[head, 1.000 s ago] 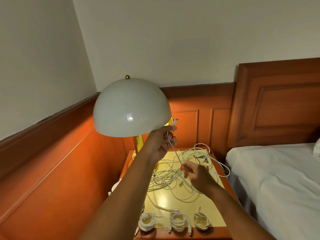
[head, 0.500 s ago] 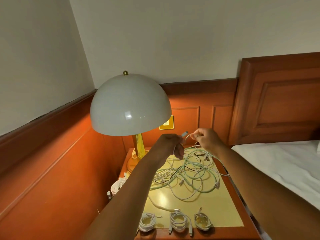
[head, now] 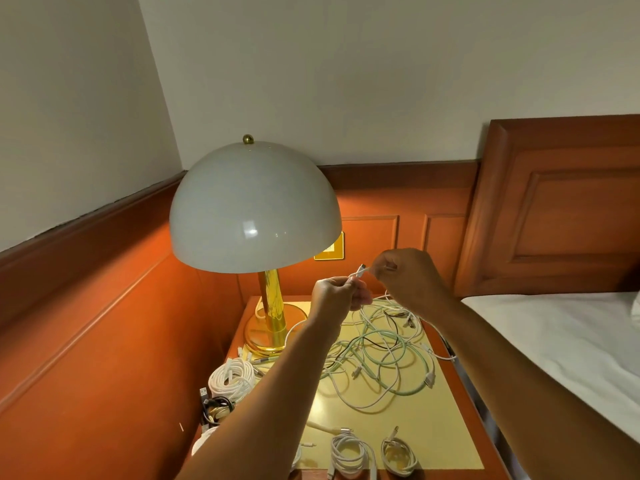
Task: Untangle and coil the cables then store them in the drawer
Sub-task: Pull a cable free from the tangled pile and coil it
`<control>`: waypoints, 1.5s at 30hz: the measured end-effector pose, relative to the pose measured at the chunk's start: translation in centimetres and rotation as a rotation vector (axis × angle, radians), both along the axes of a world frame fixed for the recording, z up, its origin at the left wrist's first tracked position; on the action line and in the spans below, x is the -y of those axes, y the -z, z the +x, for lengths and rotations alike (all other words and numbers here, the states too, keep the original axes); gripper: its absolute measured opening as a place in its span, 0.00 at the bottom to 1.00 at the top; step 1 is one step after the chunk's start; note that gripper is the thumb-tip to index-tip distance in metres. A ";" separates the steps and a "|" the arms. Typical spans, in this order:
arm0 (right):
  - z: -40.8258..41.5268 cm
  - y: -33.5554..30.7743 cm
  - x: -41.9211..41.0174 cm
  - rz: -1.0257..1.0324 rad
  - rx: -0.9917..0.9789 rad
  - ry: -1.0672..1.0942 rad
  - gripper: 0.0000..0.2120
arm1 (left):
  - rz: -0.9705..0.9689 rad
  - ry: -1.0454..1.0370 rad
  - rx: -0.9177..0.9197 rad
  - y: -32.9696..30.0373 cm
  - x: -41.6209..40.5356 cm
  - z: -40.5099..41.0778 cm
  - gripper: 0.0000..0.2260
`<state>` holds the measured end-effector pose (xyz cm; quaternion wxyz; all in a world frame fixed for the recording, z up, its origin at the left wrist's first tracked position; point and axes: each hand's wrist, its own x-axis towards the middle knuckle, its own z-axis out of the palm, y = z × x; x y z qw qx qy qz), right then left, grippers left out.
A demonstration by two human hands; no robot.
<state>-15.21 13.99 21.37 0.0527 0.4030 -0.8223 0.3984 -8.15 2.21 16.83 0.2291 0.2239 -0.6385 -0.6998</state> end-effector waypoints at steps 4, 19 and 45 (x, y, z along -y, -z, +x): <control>1.8 3.3 -0.8 -0.062 0.089 -0.029 0.09 | 0.276 0.036 -0.084 0.1 0.4 -0.2 0.08; 3.0 12.5 0.0 -0.180 0.743 -0.175 0.20 | 0.675 -0.024 -0.237 -1.4 0.9 0.8 0.11; -0.9 0.8 2.4 0.213 -0.118 -0.054 0.07 | 0.055 0.107 0.088 1.9 2.2 1.3 0.11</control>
